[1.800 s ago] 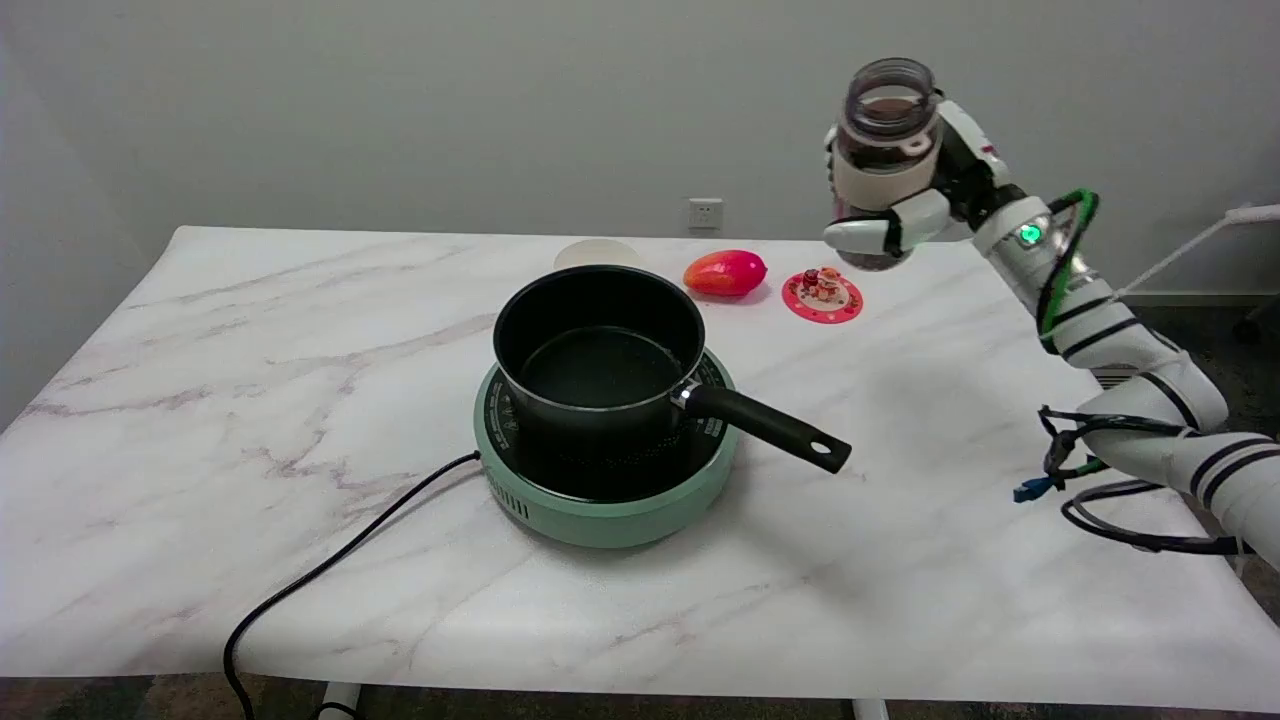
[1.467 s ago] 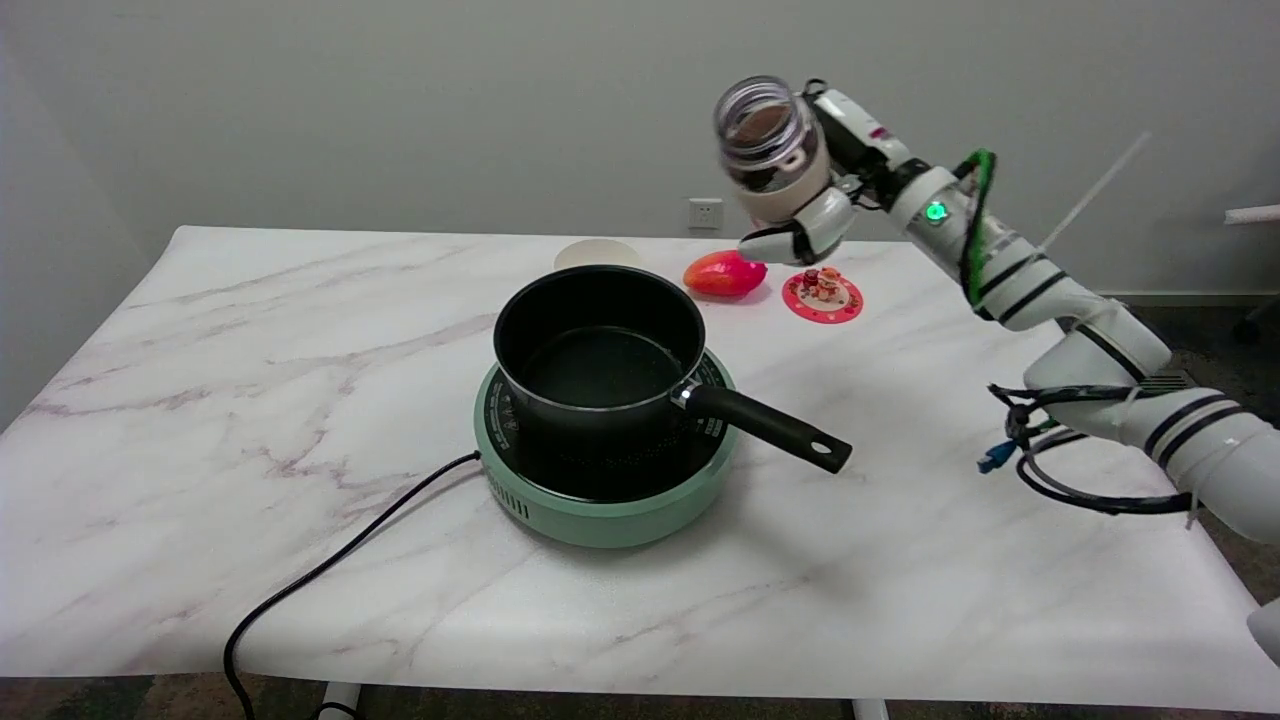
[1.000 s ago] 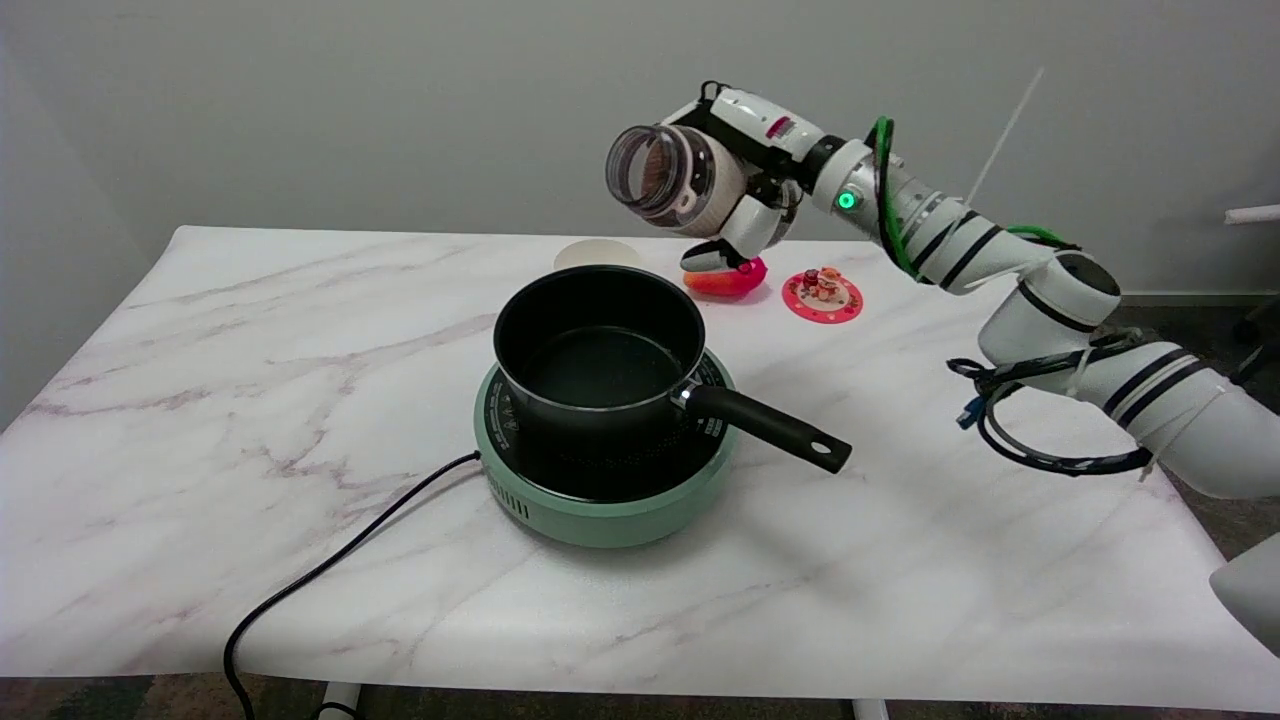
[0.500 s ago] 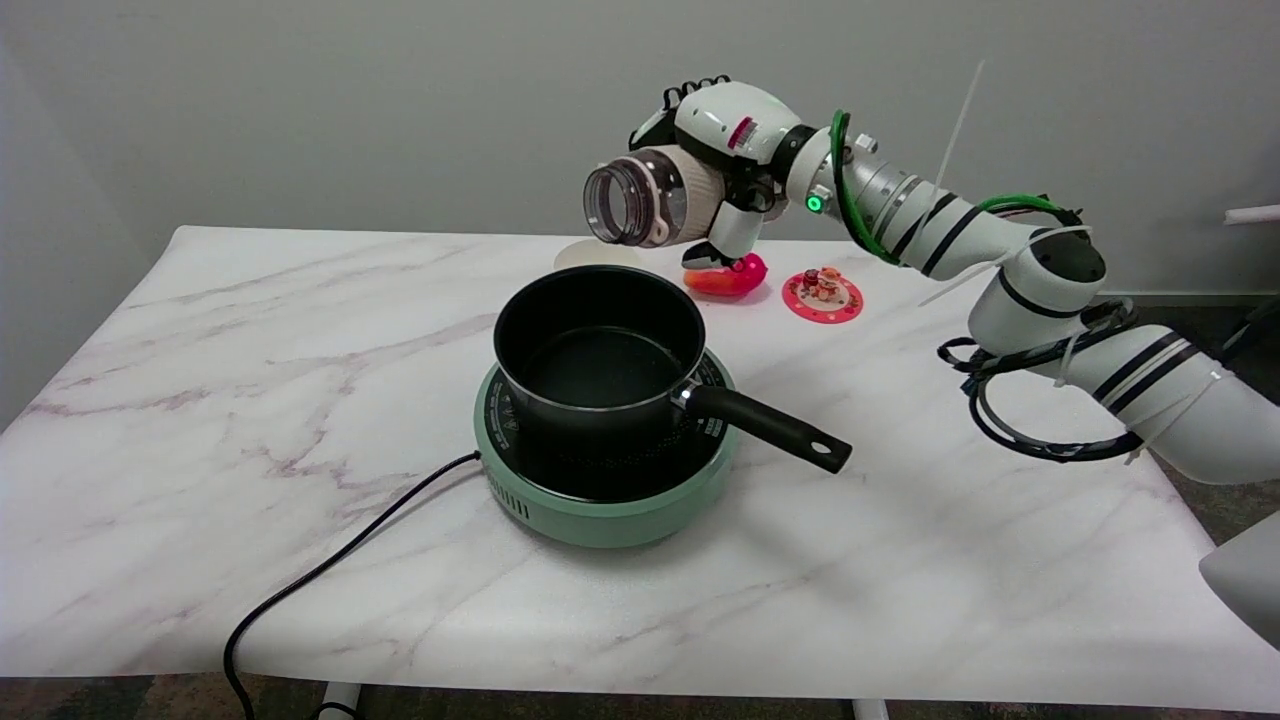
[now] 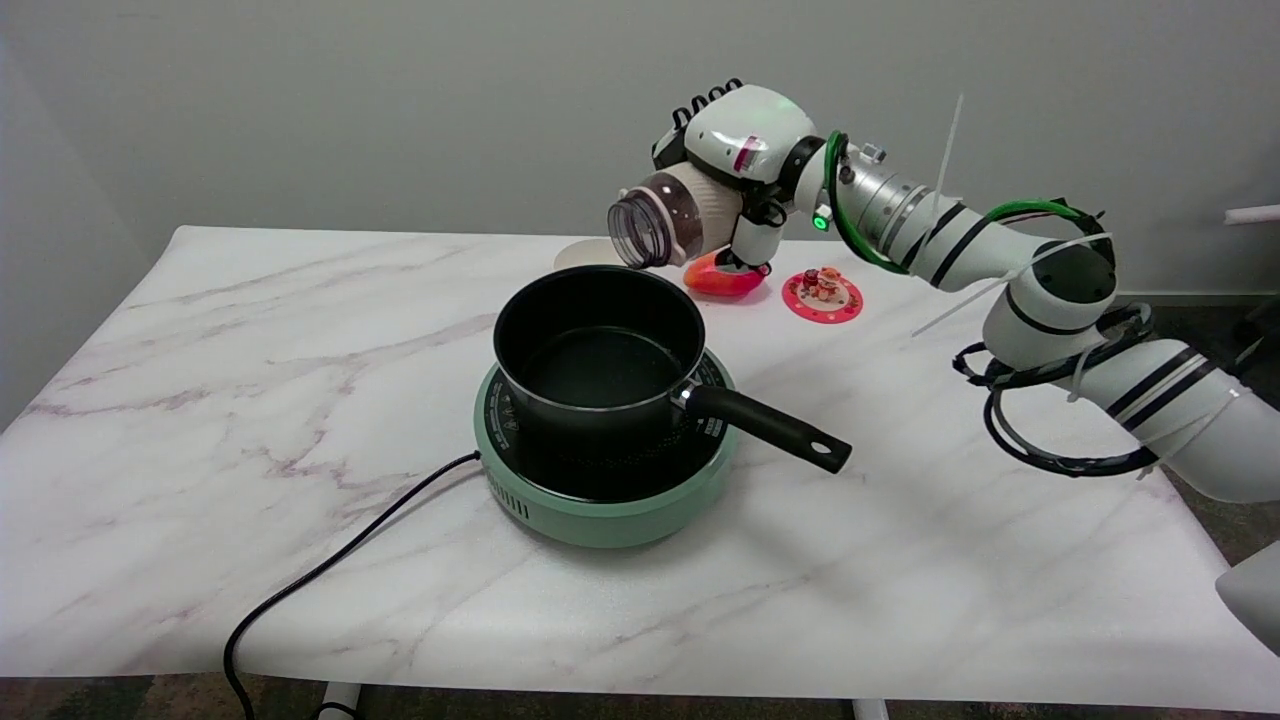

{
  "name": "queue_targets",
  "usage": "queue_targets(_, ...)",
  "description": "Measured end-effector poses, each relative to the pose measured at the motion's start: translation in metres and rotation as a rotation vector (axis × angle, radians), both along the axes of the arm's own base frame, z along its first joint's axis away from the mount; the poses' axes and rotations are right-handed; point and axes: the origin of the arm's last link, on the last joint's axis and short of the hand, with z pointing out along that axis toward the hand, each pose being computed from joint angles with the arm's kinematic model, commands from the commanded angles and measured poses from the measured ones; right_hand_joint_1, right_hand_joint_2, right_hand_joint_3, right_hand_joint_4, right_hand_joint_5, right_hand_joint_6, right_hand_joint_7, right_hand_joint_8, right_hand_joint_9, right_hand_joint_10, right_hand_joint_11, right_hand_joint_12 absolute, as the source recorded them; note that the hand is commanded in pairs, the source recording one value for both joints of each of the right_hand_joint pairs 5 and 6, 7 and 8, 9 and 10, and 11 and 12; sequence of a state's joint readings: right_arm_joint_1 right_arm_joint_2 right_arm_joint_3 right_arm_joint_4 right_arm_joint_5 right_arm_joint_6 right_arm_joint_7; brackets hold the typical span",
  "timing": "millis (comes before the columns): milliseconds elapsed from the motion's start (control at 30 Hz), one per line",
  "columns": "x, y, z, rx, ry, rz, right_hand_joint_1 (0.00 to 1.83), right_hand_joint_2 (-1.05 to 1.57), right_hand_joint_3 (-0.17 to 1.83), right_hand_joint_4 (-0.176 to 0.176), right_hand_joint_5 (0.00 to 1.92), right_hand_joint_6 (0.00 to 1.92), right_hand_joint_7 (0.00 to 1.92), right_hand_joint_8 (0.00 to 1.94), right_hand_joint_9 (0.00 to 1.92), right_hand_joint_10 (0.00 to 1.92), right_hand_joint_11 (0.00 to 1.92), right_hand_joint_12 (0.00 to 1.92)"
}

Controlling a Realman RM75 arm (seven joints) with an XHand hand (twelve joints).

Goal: Pour the contents of the bottle into the soup pot.

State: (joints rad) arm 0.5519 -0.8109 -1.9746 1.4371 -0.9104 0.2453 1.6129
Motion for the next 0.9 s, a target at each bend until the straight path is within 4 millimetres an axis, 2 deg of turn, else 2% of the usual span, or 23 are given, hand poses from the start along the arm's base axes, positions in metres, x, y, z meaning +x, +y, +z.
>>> queue_targets(467, 0.007, 0.021, -0.009, -0.007, 0.212, 0.113, 1.44, 1.27, 0.74, 0.0, 1.92, 1.92, 1.92, 1.92, 1.41, 1.41, 1.27, 1.27)
queue_targets(900, 0.007, 0.044, -0.036, 0.06, 0.416, 0.204, 1.44, 1.28, 0.7, 0.0, 1.92, 1.92, 1.92, 1.92, 1.41, 1.41, 1.26, 1.26)
